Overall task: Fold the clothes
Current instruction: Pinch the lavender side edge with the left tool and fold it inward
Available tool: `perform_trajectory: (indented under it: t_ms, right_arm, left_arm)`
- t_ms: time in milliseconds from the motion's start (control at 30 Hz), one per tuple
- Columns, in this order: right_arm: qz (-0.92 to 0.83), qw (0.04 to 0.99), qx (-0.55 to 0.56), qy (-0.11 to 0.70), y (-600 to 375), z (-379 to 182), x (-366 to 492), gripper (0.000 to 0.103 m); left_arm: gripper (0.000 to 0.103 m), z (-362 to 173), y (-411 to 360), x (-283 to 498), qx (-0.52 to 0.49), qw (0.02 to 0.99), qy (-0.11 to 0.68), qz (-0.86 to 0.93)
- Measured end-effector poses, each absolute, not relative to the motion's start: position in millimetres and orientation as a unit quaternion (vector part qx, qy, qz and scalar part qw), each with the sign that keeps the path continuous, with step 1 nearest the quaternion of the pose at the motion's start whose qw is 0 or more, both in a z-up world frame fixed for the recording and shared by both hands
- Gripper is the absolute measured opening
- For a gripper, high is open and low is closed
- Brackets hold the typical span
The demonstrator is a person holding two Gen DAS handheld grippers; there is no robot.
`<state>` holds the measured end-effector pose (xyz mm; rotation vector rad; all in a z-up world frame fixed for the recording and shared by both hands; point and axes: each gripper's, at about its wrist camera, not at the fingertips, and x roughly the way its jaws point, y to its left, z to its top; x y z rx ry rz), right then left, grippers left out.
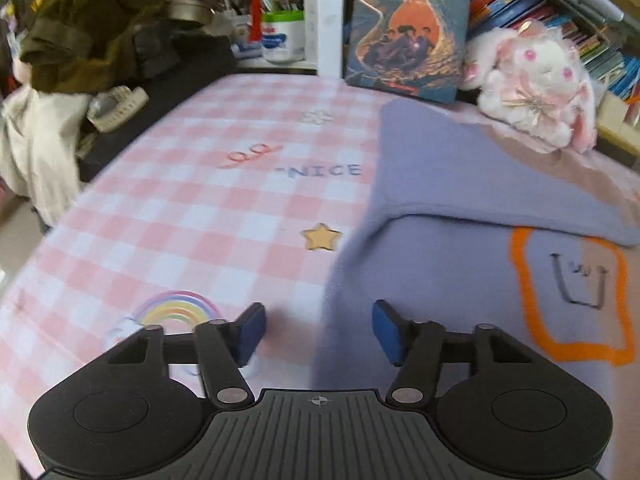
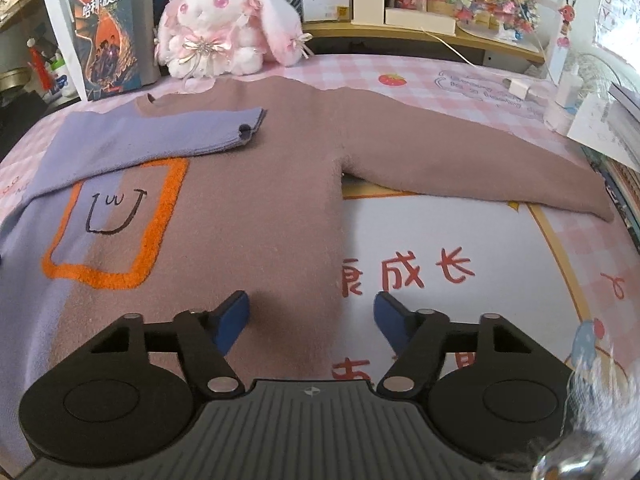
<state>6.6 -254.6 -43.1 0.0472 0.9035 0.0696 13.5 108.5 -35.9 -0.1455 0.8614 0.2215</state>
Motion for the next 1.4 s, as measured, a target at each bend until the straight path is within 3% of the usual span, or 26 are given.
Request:
perform_trajectory:
  t_ms: [33,100,133,200,267,700,833,967,1067,1133,1200,1400]
  right_arm:
    - [0.038,0.9,0.023,0.434,-254,-43,7,0.055]
    - [0.05,0.902,0.024,0.429,-252,-42,8,0.038]
    - [0.054,0.902,0.023,0.428,-251,-41,8,0.036]
    - [0.069,0.902,0.026,0.425,-249,-41,9,0.02]
    - [0.08,0.902,0.026,0.424,-245,-40,11,0.013]
    - [0.131,0.904,-0.017,0.407,-204,-41,30,0.011]
    - [0.126,0.906,-0.005,0.405,-206,-41,27,0.011]
    - [0.117,0.905,0.014,0.408,-212,-41,24,0.022]
    - [0.106,0.906,0.021,0.41,-214,-39,17,0.036]
    - [0.093,0.909,0.018,0.407,-212,-35,10,0.051]
    - [0.079,0.916,0.018,0.394,-209,-29,2,0.066]
    - [0.035,0.93,0.005,0.365,-193,-13,-20,0.085]
  left_arm:
    - [0.025,-36,107,15,-0.077,0.9,0.417,0.098]
    - [0.011,-34,103,17,-0.082,0.9,0.422,0.077]
    - [0.006,-34,101,18,-0.082,0.899,0.425,0.066]
    - [0.005,-35,100,19,-0.081,0.899,0.428,0.052]
    - [0.005,-36,104,17,-0.083,0.9,0.424,0.059]
    - [0.005,-38,141,19,-0.1,0.899,0.412,0.114]
    - [0.014,-38,140,18,-0.092,0.899,0.41,0.126]
    - [0.02,-30,135,10,-0.089,0.901,0.397,0.148]
    - [0.039,-20,130,-3,-0.087,0.909,0.378,0.154]
    - [0.061,-14,126,-12,-0.084,0.913,0.368,0.154]
    - [0.071,-9,122,-19,-0.08,0.918,0.361,0.143]
    - [0.086,-6,102,-40,-0.079,0.916,0.375,0.115]
